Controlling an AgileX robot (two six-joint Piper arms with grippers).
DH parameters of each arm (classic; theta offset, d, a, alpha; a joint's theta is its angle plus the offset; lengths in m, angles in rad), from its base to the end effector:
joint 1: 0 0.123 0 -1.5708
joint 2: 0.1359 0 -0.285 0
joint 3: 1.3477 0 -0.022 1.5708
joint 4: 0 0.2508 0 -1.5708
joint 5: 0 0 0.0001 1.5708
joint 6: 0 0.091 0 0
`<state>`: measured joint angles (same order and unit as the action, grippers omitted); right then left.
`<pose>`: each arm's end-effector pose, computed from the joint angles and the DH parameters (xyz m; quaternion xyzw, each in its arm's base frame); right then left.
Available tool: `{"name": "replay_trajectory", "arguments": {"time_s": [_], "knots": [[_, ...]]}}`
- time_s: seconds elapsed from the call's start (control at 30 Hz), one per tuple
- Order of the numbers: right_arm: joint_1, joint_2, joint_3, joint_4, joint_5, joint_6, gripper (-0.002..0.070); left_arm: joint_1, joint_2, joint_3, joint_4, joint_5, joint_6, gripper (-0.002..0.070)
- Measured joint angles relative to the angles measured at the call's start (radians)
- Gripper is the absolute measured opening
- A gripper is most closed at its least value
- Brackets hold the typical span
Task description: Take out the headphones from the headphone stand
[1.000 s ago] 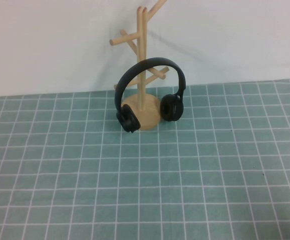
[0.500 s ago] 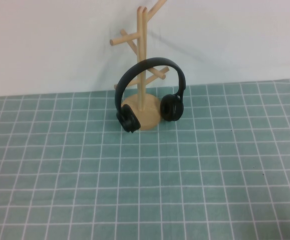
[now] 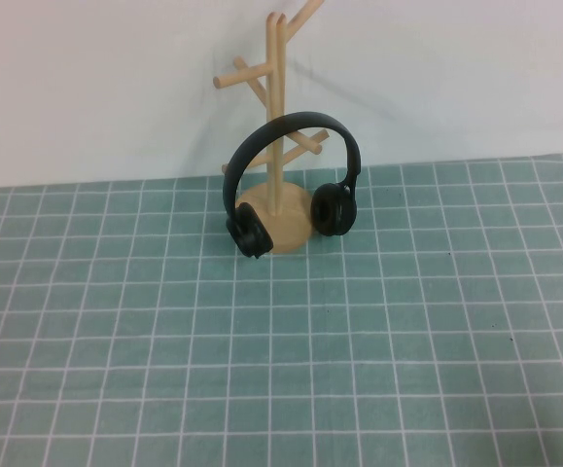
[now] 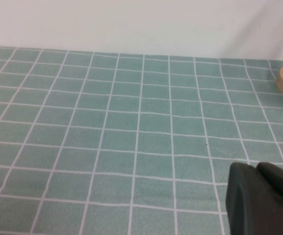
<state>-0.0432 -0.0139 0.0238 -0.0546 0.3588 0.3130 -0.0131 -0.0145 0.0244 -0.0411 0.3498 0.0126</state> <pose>0.0527 -0.0040 0.1737 0.1271 0.7890 0.0580 0.5983 0.0530 -0.0020 0.1743 -0.0009 0.7965 -0.0174 0.6044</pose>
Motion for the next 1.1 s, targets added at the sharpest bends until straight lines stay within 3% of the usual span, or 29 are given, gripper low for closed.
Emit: {"name": "replay_trajectory", "arguments": {"time_s": [0.17, 0.2, 0.3, 0.33, 0.53, 0.63, 0.9, 1.1], "knots": [[0.0, 0.0, 0.002, 0.176, -0.102, 0.009, -0.0008, 0.0, 0.0, 0.0, 0.0, 0.0, 0.0, -0.0004], [-0.005, -0.025, -0.008, 0.377, -0.281, 0.011, -0.0006, 0.0, 0.0, 0.0, 0.0, 0.0, 0.0, -0.0004], [-0.005, -0.025, -0.008, 0.469, -0.346, 0.011, -0.0006, 0.0, 0.0, 0.0, 0.0, 0.0, 0.0, -0.0003], [0.0, 0.0, 0.002, 0.409, -0.229, 0.015, -0.0008, 0.0, 0.0, 0.0, 0.0, 0.0, 0.0, -0.0003], [0.0, 0.0, -0.003, 0.553, -0.229, 0.033, -0.0008, 0.0, 0.0, 0.0, 0.0, 0.0, 0.0, -0.0003], [0.0, 0.029, -0.069, 0.569, -0.052, 0.022, -0.0008, 0.0, 0.0, 0.0, 0.0, 0.0, 0.0, -0.0003], [0.0, 0.437, -0.443, 0.494, 0.379, -0.175, -0.0008, 0.0, 0.0, 0.0, 0.0, 0.0, 0.0, -0.0003], [0.0, 0.745, -0.635, 0.481, 0.475, -0.349, -0.0008, 0.0, 0.0, 0.0, 0.0, 0.0, 0.0, -0.0004]]}}
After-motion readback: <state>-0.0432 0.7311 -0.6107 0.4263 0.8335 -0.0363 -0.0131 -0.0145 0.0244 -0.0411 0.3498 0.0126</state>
